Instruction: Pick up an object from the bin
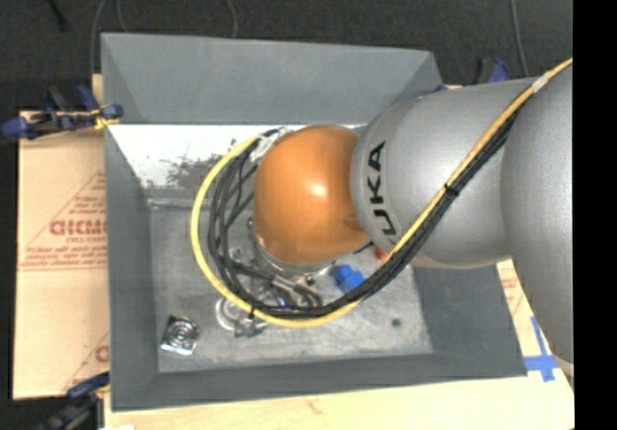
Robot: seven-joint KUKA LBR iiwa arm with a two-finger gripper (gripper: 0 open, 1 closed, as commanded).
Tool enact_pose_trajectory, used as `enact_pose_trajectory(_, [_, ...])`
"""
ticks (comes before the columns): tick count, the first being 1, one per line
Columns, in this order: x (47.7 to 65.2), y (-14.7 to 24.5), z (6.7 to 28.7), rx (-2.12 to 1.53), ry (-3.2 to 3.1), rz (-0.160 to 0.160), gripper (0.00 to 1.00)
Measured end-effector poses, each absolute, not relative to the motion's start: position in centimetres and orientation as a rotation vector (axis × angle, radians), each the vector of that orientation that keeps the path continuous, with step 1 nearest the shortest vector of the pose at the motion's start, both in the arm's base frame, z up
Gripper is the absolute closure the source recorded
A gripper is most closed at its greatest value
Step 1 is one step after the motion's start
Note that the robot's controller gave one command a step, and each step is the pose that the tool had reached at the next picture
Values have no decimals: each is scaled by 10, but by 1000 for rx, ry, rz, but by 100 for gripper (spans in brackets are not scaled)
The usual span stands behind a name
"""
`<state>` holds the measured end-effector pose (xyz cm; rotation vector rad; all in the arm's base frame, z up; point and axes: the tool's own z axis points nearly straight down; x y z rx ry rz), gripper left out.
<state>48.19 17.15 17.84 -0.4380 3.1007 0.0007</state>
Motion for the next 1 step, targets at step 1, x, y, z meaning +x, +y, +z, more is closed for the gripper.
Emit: enact_pose_trajectory(1, [483,171,184,-429,3108,1,100])
